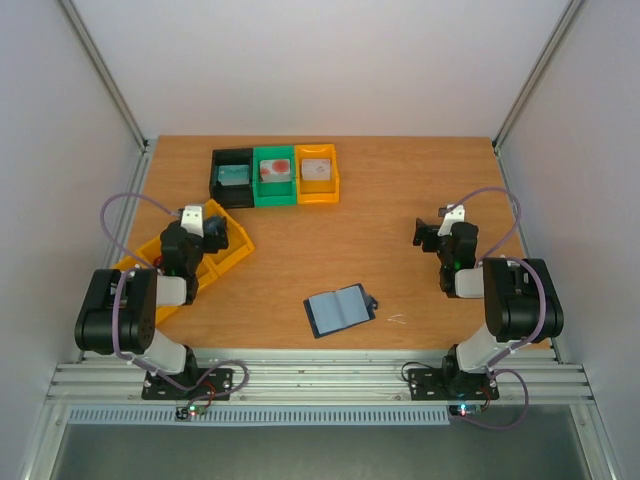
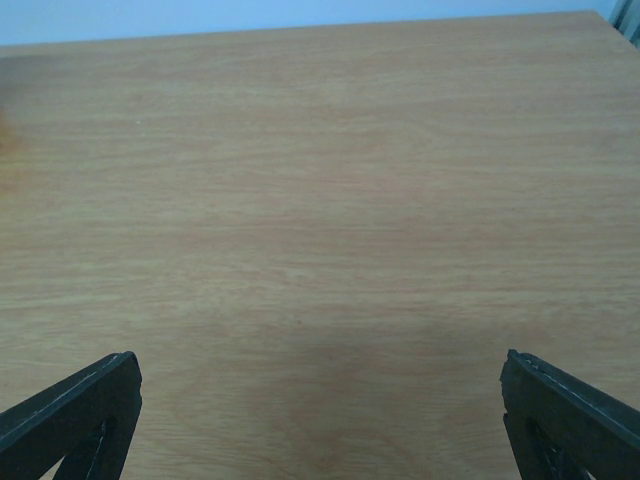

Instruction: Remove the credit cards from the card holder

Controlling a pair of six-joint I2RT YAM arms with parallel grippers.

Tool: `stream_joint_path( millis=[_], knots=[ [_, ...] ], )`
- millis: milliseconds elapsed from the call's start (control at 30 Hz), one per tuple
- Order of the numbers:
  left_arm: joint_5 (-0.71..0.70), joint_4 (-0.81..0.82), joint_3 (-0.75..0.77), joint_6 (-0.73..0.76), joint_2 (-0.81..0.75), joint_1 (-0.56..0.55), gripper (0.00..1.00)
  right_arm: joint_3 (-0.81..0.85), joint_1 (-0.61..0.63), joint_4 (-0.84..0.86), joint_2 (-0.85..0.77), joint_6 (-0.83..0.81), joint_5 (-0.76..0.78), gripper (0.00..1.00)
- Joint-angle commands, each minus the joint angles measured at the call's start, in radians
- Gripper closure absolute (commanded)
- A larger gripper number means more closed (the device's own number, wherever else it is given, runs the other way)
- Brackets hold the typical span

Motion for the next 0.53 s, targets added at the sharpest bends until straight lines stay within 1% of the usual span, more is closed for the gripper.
stream_joint_path(
  millis=[0,500],
  knots=[
    [0.012,0.058,0.001,0.027,0.005,-0.004,0.01,0.016,-0.008,-0.009,-0.017,0.01,-0.003,0.02],
    [0.031,0.029,0.021,0.036,0.011,-0.004,0.01,0.017,-0.008,-0.011,-0.016,0.011,-0.003,0.02]
  ],
)
